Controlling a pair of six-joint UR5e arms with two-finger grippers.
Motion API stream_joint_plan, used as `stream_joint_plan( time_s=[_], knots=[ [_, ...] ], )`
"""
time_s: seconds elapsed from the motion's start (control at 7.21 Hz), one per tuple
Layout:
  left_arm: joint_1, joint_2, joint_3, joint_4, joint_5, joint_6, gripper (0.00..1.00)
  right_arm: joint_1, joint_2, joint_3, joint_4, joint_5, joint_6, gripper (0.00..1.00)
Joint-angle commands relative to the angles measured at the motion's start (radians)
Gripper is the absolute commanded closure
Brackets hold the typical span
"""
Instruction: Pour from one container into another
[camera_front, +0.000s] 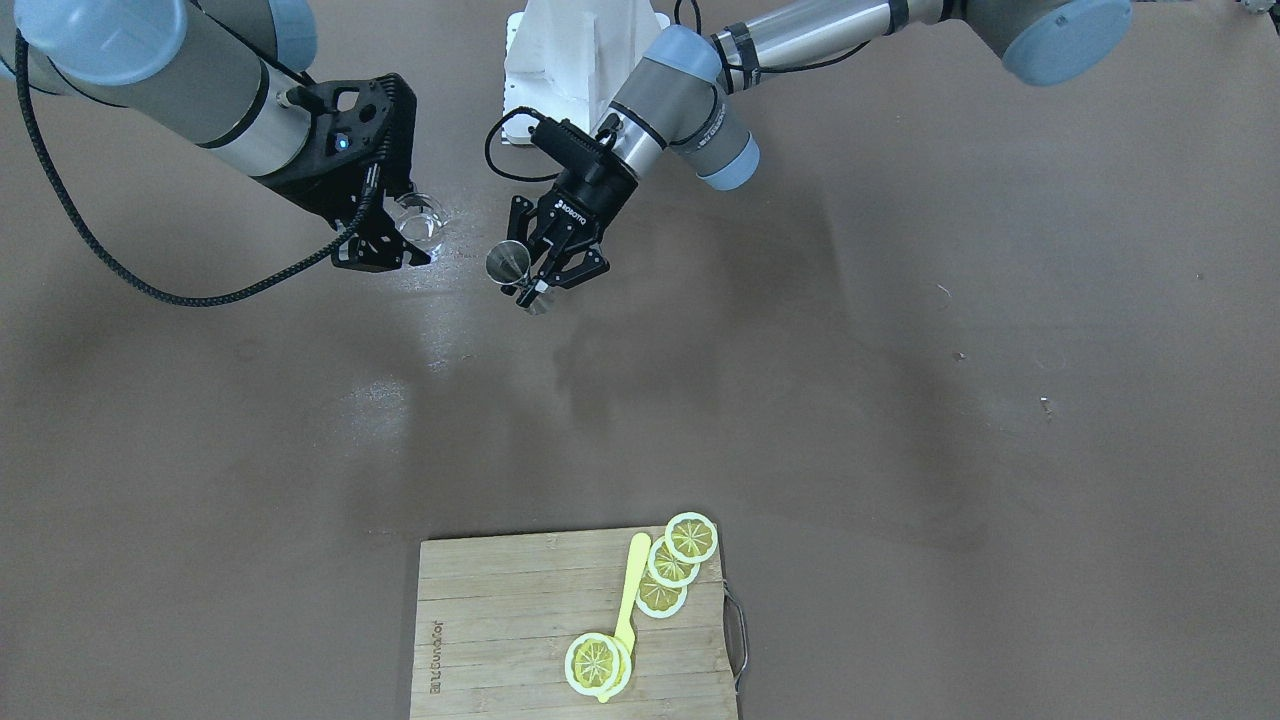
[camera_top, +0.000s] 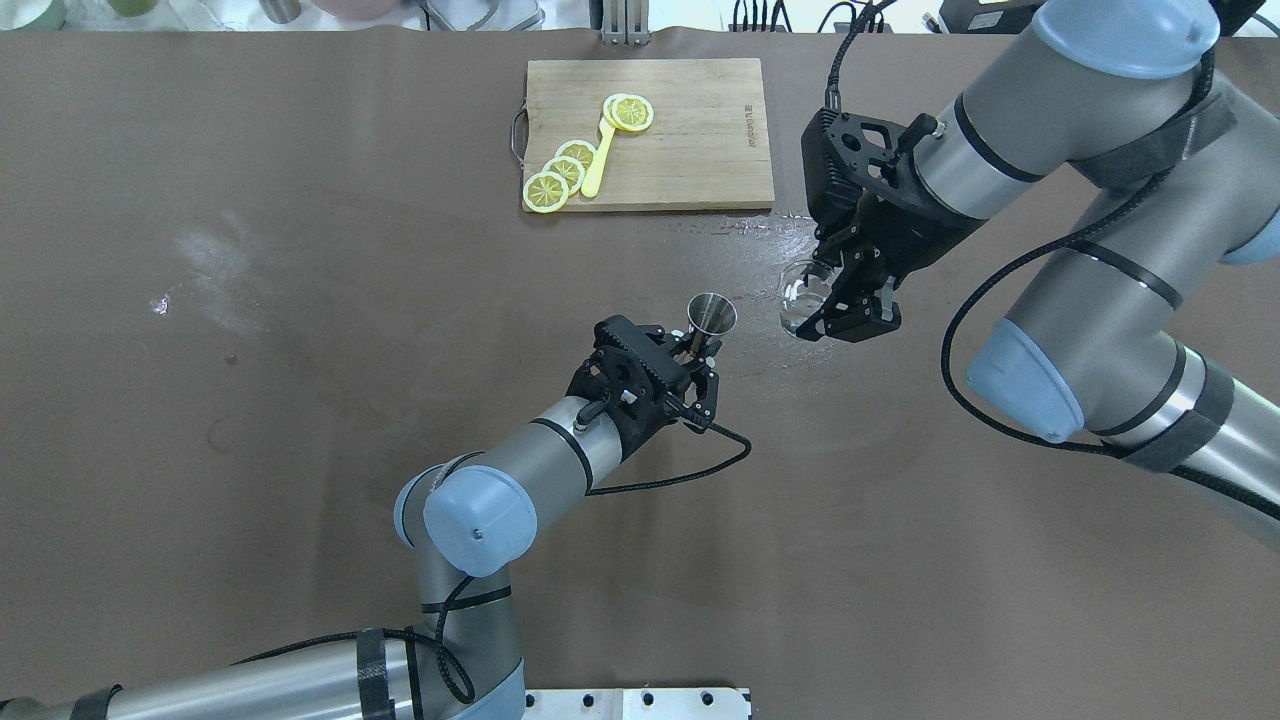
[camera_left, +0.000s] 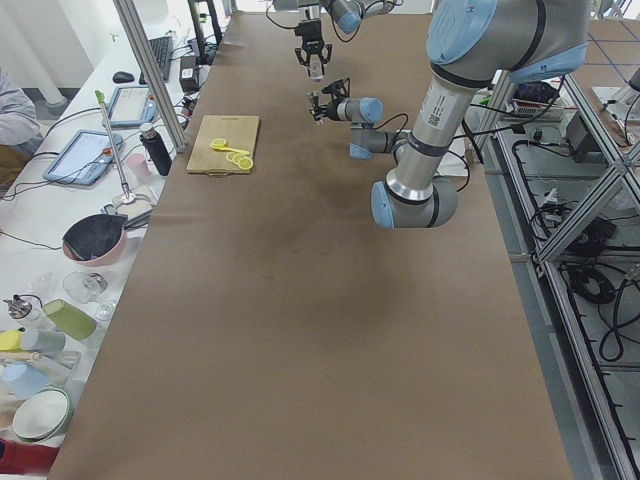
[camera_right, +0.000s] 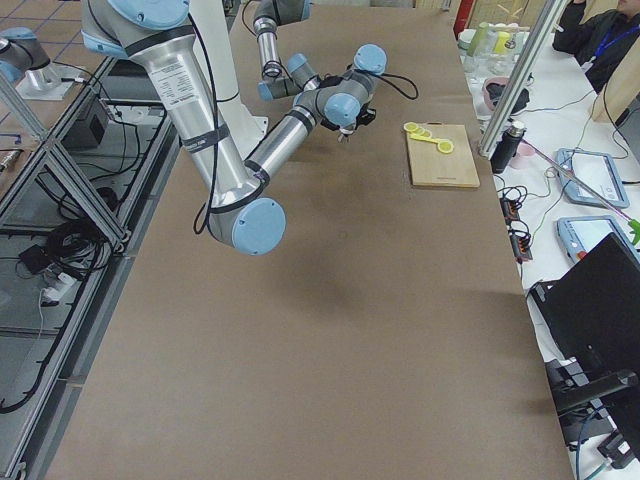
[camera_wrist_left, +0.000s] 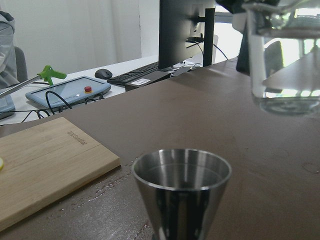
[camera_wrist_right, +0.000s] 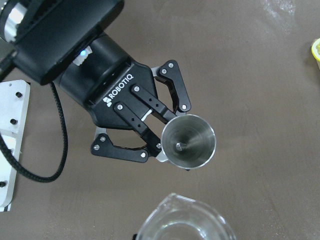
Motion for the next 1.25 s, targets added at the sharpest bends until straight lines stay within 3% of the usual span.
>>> stream_joint_plan(
  time_s=[0.0, 0.42, 1.11],
  knots=[
    [0.001, 0.004, 0.001, -0.041, 0.001, 0.000, 1.00, 0.002, 0.023, 0.001, -0.066, -0.030, 0.000, 1.00],
    [0.001, 0.004, 0.001, -0.043, 0.001, 0.000, 1.00, -0.003, 0.087, 0.007, -0.152, -0.086, 0.000, 1.00],
    [0.001, 0.006, 0.001, -0.043, 0.000, 0.000, 1.00, -0.094, 0.144, 0.015, -0.273, -0.264, -0.035, 1.00]
  ],
)
